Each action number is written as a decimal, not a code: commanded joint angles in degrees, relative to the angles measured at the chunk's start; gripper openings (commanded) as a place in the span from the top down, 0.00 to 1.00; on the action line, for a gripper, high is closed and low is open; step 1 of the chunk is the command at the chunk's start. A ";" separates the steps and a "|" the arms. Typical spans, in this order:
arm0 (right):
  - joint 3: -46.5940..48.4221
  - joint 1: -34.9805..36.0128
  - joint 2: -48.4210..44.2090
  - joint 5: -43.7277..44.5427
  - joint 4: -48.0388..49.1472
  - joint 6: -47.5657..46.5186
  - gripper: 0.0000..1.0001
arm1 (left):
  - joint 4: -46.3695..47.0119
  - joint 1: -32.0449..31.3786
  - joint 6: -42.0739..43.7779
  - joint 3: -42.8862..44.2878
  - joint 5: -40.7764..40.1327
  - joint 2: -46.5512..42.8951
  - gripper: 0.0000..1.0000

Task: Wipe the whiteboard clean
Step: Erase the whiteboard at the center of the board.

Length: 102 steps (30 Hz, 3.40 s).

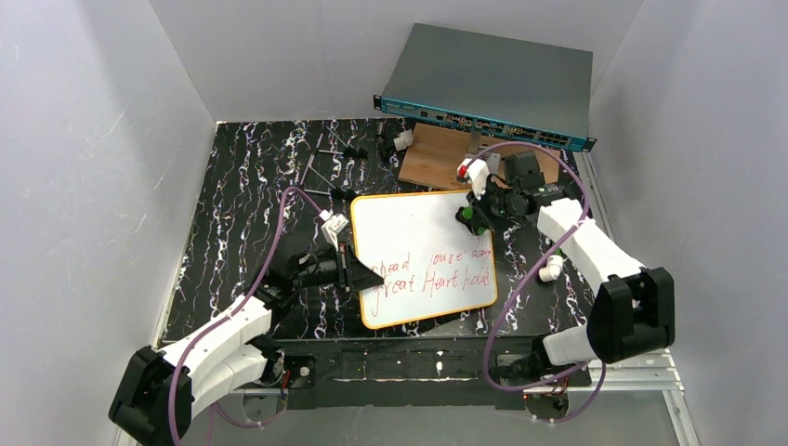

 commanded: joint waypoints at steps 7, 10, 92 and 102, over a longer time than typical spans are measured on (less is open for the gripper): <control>1.87 5.52 -2.18 -2.19 0.19 0.81 0.99 | 7.92 -0.88 4.14 2.05 6.05 -2.49 1.00; -3.69 6.19 -4.80 -1.27 0.88 0.70 0.99 | 7.96 -0.88 4.17 2.05 6.21 -2.34 1.00; -8.49 -1.80 -6.03 9.75 5.26 -0.43 0.99 | 7.74 -0.88 4.47 1.76 6.38 -3.02 1.00; -1.60 2.72 -2.67 5.79 2.98 1.55 0.99 | 6.40 -0.88 4.93 1.72 5.87 -4.59 1.00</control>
